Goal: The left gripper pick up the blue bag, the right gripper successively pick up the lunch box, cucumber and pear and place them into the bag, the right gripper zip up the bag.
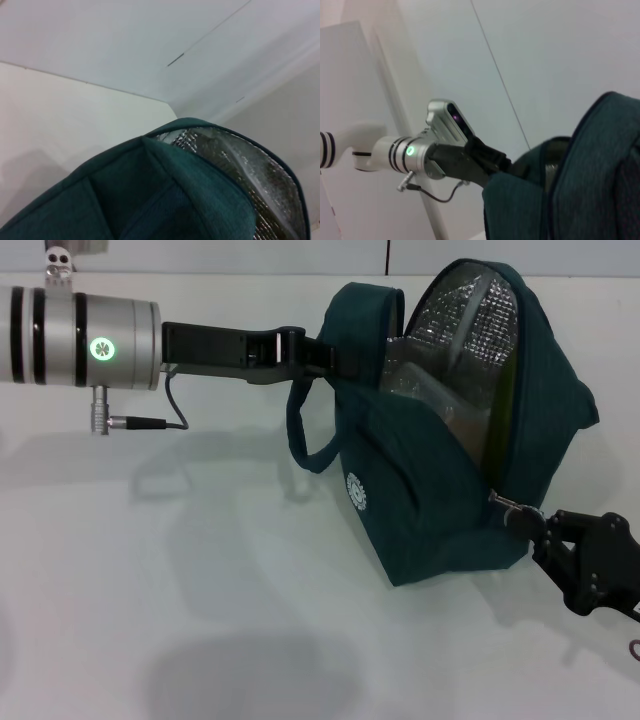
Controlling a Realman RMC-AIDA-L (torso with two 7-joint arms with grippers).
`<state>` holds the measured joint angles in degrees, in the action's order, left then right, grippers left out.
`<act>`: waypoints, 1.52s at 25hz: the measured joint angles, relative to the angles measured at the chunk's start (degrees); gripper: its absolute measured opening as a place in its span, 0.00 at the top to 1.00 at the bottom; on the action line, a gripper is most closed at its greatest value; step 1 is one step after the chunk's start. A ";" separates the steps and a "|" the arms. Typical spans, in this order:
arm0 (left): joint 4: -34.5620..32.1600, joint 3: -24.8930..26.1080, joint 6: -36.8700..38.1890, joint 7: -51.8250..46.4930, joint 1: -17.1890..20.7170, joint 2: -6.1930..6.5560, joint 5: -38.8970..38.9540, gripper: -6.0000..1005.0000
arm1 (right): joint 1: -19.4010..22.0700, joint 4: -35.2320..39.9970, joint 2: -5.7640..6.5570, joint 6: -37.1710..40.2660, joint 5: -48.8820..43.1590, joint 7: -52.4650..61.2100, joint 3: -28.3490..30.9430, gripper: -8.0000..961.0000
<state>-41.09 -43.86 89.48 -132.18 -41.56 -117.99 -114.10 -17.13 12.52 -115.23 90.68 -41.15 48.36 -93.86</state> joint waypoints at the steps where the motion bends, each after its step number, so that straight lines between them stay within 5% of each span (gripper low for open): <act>1: 0.00 -0.01 -0.01 0.05 0.00 0.00 0.16 0.95 | 0.00 -0.29 0.00 -0.07 -0.01 0.01 0.00 0.98; 38: -0.04 -0.01 -0.09 1.04 0.96 -0.13 1.13 0.95 | -0.80 1.03 -0.18 2.17 1.12 0.85 0.11 0.96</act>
<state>-41.13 -43.87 89.39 -131.14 -40.61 -118.13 -112.98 -17.93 13.55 -115.40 92.85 -40.03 49.21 -93.75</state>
